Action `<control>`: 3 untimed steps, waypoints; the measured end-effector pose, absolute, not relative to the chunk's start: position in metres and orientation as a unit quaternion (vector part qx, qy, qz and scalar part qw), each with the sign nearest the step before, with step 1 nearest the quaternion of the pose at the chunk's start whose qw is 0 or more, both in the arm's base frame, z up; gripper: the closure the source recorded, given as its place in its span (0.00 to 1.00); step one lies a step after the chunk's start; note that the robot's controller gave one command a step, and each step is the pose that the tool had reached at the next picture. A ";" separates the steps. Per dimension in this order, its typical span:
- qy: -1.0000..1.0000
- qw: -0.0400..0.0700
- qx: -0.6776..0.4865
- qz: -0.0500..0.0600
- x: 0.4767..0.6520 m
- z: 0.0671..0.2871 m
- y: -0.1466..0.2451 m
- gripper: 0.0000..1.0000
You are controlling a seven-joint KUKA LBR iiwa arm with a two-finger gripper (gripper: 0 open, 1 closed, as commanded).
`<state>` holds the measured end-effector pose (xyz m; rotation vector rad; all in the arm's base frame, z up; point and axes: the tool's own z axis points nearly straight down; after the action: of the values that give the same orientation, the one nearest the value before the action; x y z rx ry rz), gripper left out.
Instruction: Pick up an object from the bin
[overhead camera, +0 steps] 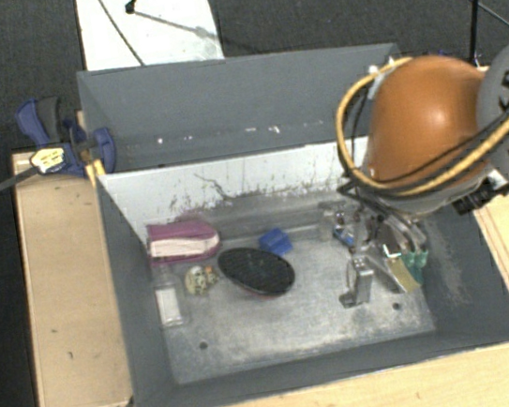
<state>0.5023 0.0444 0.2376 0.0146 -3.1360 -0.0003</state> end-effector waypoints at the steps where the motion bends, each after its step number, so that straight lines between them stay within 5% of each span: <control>1: -0.996 0.003 -0.086 0.000 0.573 0.066 0.043 0.00; 2: -1.000 -0.004 0.008 0.002 0.589 0.102 -0.052 0.00; 3: -0.999 0.000 -0.041 0.001 0.555 0.100 -0.130 0.00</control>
Offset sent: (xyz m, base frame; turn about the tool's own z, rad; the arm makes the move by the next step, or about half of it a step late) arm 0.0712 -0.0013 -0.1676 0.1830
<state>0.5550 -0.1303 0.1005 -0.1287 -3.1389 0.0044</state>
